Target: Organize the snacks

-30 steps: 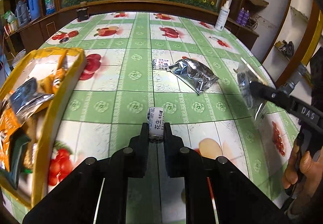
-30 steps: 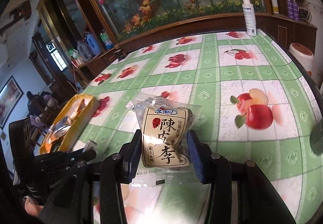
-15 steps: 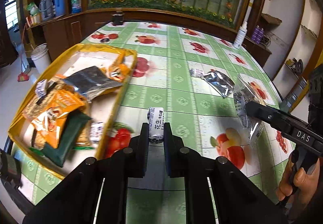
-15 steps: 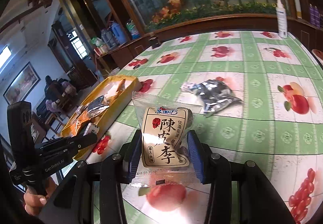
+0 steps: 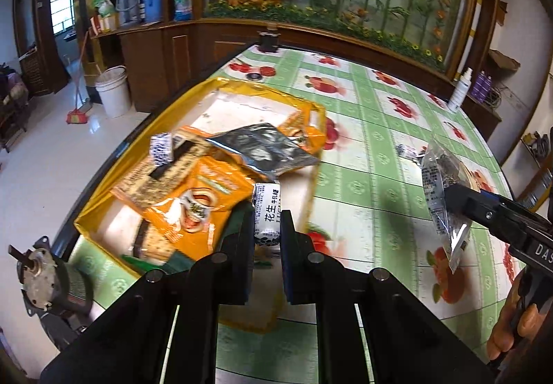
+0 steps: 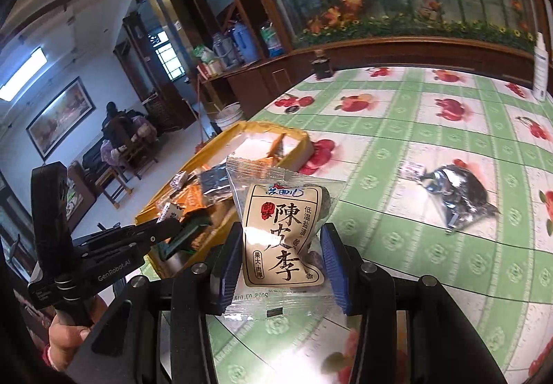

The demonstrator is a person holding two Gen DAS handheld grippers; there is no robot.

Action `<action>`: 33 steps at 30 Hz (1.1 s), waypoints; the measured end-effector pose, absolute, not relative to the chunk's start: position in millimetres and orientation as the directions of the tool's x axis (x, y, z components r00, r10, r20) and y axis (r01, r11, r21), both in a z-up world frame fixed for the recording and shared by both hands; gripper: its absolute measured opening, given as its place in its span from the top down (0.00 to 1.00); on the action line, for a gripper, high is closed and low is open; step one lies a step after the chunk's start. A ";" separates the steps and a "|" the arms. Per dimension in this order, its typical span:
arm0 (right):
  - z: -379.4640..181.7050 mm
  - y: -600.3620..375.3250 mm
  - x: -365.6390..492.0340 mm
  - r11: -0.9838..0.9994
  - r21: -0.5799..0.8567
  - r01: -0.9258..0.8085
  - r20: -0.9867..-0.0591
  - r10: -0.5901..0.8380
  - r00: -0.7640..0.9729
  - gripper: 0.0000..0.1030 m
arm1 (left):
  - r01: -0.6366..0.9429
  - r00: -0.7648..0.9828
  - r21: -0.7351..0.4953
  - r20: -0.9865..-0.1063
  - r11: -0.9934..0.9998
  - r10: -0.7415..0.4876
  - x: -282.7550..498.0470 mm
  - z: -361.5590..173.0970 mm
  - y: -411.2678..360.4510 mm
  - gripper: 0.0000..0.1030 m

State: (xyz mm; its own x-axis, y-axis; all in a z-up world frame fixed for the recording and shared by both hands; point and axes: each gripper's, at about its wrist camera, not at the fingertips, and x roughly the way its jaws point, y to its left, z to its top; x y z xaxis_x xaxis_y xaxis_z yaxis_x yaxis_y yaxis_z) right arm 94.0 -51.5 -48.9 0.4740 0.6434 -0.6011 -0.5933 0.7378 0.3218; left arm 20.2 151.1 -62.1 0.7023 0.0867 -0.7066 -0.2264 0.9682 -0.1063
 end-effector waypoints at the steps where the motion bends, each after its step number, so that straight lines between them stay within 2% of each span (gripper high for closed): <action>1: -49.1 -46.5 94.4 0.733 0.322 -0.599 -0.602 0.647 0.468 0.56 | -0.236 0.700 -0.104 -0.708 0.966 0.095 20.4 -62.5 154.9 0.89; 13: -48.1 19.5 115.9 0.684 0.325 -0.653 -0.606 0.681 0.411 0.56 | -0.323 0.676 -0.106 -0.721 0.941 0.150 30.6 -66.0 204.3 0.89; 23: -46.6 83.6 162.4 0.668 0.335 -0.664 -0.602 0.694 0.395 0.56 | -0.341 0.663 -0.096 -0.730 0.935 0.167 69.1 -64.9 222.2 0.89; 33: -70.3 110.6 195.4 0.692 0.349 -0.632 -0.635 0.671 0.383 0.56 | -0.378 0.618 -0.089 -0.765 0.921 0.180 86.5 -84.7 236.1 0.89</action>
State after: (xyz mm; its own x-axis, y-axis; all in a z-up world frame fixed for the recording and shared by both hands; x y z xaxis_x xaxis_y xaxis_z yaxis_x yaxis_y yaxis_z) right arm 195.4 110.6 -70.3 0.3832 0.6706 -0.6352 -0.6323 0.6917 0.3488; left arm 86.5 236.1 -84.7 0.6180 0.1795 -0.7654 -0.3781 0.9215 -0.0892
